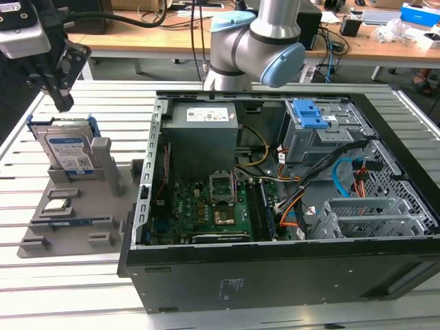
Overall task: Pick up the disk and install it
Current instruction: 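Reach for the disk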
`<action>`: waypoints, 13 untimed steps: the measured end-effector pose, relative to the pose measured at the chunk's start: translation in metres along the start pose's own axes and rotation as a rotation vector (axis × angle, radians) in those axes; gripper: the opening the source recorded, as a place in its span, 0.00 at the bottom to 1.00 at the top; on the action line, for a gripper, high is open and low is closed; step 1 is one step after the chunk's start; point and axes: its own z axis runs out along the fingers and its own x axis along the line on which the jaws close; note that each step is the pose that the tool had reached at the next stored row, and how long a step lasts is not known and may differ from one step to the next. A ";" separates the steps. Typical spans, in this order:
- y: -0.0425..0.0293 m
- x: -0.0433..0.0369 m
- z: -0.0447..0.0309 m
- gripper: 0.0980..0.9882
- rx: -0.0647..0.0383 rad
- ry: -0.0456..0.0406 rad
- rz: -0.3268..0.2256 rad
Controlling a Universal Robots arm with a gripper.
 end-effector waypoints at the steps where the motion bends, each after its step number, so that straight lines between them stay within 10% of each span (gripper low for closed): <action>1: -0.0001 0.0013 -0.0001 0.01 0.000 0.0001 0.000; 13: -0.0014 0.0183 -0.0005 0.01 0.000 0.0000 0.000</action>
